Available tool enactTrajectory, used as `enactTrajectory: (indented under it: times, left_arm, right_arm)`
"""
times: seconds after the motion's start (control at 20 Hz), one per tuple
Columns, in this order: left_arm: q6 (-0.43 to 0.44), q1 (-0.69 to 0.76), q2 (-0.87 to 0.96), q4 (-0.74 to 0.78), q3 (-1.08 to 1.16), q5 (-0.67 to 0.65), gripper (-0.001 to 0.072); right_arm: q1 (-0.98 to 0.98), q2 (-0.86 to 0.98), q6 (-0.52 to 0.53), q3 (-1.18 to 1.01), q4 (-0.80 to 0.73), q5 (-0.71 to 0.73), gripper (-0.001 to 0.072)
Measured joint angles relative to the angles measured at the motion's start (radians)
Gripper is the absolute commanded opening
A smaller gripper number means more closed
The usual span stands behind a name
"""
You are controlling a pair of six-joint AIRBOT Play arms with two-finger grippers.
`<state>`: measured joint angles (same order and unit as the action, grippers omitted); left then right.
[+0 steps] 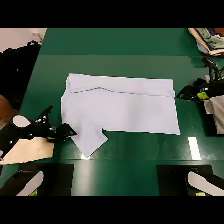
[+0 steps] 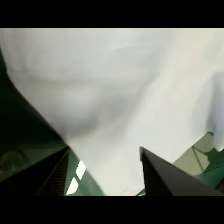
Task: Fold the shirts.
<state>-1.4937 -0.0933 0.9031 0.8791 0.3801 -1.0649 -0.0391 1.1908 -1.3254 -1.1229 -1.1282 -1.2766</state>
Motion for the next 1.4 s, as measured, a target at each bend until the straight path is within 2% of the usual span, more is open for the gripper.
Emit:
enactTrajectory:
  times: [0.05,0.1,0.15,0.2,0.4,0.65,1.0,1.1,1.2,1.4]
  left_arm:
    - [0.007,0.0,-0.001,-0.027,-0.01,0.029,0.0539]
    - [0.014,0.001,-0.002,-0.05,-0.018,0.056,0.0492]
    - [0.02,0.002,-0.002,-0.065,-0.023,0.09,0.0226]
    - [0.026,0.0,0.0,-0.065,-0.031,0.125,0.0034]
    - [0.046,0.0,-0.002,-0.106,-0.033,0.15,0.002]
    - [0.087,0.0,-0.003,-0.147,-0.029,0.132,0.0019]
    - [0.11,0.0,-0.003,-0.166,-0.028,0.13,0.0019]
    - [0.112,0.0,-0.003,-0.166,-0.027,0.13,0.0018]
    - [0.113,0.0,-0.007,-0.163,-0.013,0.127,0.0017]
    - [0.085,0.0,-0.069,-0.069,0.068,0.074,0.0017]
  right_arm:
    - [0.0,-0.004,0.0,0.001,0.001,-0.002,0.0387]
    - [0.0,-0.006,0.0,0.002,0.003,-0.003,0.0387]
    - [0.0,-0.009,0.0,0.003,0.002,-0.012,0.0387]
    - [-0.003,-0.01,0.001,0.004,0.002,-0.022,0.0387]
    - [-0.055,-0.016,0.005,0.052,0.002,-0.063,0.0387]
    - [-0.191,-0.042,0.009,0.253,0.0,-0.08,0.0389]
    - [-0.26,-0.021,0.024,0.465,0.027,-0.013,0.0374]
    - [-0.237,0.0,0.026,0.48,0.047,-0.016,0.026]
    - [-0.211,0.011,0.034,0.489,0.041,-0.01,0.0014]
    - [-0.184,-0.037,0.071,0.497,0.013,-0.002,0.0016]
